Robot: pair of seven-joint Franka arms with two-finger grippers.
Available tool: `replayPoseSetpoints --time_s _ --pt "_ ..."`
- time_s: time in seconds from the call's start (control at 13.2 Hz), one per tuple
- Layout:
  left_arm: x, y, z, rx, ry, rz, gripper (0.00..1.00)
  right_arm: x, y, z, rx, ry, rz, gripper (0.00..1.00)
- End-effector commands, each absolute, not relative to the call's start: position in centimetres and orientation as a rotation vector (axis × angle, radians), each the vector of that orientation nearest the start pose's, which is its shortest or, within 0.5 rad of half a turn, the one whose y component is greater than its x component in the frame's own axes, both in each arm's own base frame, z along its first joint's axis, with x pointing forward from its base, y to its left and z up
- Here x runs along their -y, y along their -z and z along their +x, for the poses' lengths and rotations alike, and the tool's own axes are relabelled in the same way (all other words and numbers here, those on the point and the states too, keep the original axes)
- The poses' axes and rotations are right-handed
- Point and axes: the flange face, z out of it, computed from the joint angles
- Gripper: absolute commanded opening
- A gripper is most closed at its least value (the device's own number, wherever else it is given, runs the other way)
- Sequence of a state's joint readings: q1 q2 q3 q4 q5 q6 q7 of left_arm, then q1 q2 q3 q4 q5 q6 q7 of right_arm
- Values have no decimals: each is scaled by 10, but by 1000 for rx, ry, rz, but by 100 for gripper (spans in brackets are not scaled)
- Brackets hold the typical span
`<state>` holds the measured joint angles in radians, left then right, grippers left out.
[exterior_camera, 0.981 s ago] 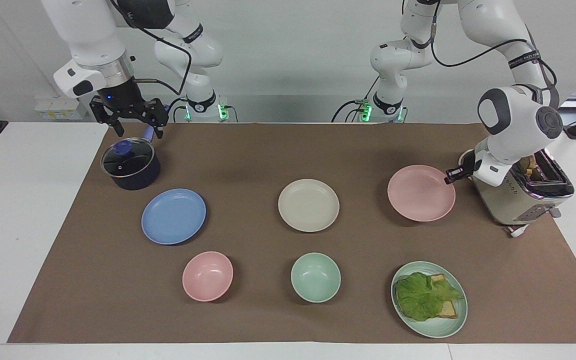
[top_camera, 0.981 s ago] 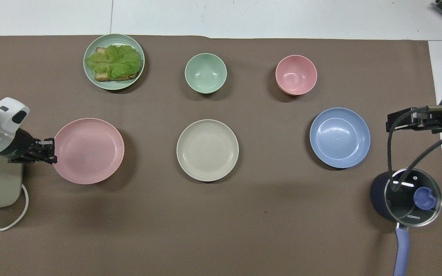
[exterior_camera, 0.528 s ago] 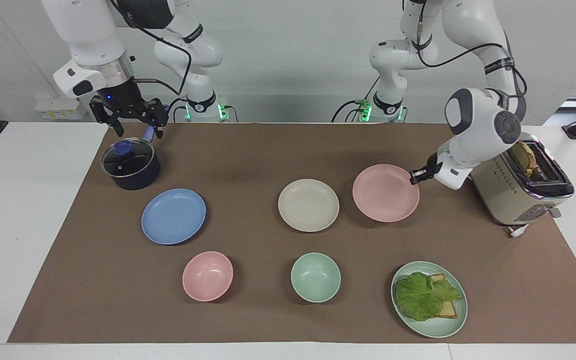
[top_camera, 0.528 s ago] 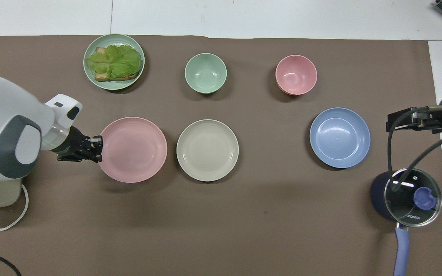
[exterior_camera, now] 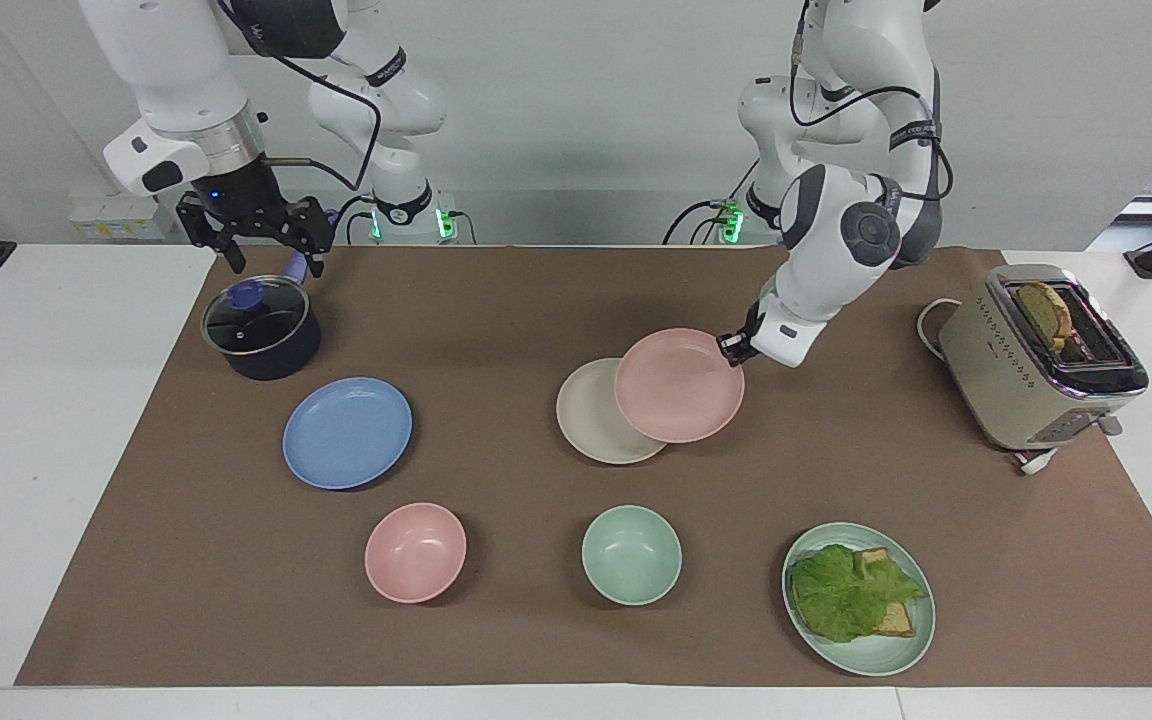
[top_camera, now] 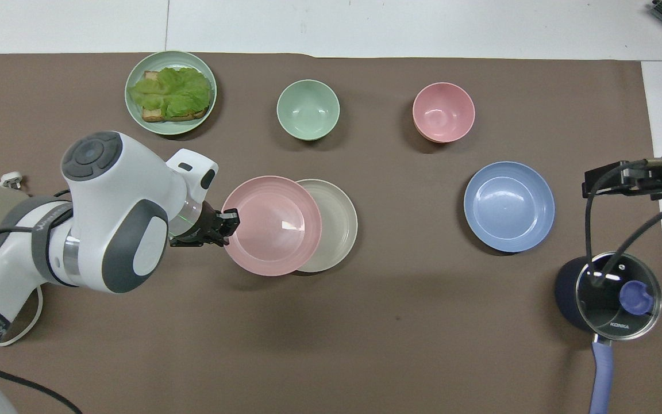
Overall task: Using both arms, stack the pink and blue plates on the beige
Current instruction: 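Carry the pink plate with the left gripper onto the beige plate, then open the left gripper and withdraw it while the right gripper reaches out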
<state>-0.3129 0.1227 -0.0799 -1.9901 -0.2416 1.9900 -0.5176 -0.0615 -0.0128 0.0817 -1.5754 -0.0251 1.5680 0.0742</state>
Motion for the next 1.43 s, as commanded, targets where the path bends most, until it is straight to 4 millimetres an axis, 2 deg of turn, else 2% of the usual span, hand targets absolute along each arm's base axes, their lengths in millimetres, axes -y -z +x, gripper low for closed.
replayPoseSetpoints --time_s 0.0,0.15,0.3,0.38,0.45,0.6,0.75,0.91,0.98,1.21,1.36 --pt "258 -372 512 420 -281 -3274 0 -4 -628 547 -49 3 -3157 100" --pt "280 -360 508 401 -223 -3305 0 -4 -627 547 -48 0 -3156 100" --pt "288 -354 507 382 -216 -3314 0 -4 -627 547 -46 0 -3157 100" --pt "287 -353 507 366 -219 -3314 58 -4 -627 547 -48 0 -3157 100" --pt "287 -354 507 363 -218 -3315 100 -4 -627 547 -46 0 -3157 100" --pt "283 -355 511 364 -209 -3306 100 -4 -627 547 -49 0 -3157 100" --pt "265 -360 523 365 -167 -3281 100 -2 -628 547 -58 5 -3158 100" --pt "220 -369 545 348 -104 -3243 100 0 -627 550 -60 44 -3156 100" --pt "205 -374 552 291 -87 -3230 100 4 -623 550 -72 73 -3156 100" --pt "139 -397 576 166 -14 -3191 100 18 -593 551 6 101 -3133 100" --pt "91 -420 585 86 17 -3169 100 39 -559 556 8 130 -3076 100"
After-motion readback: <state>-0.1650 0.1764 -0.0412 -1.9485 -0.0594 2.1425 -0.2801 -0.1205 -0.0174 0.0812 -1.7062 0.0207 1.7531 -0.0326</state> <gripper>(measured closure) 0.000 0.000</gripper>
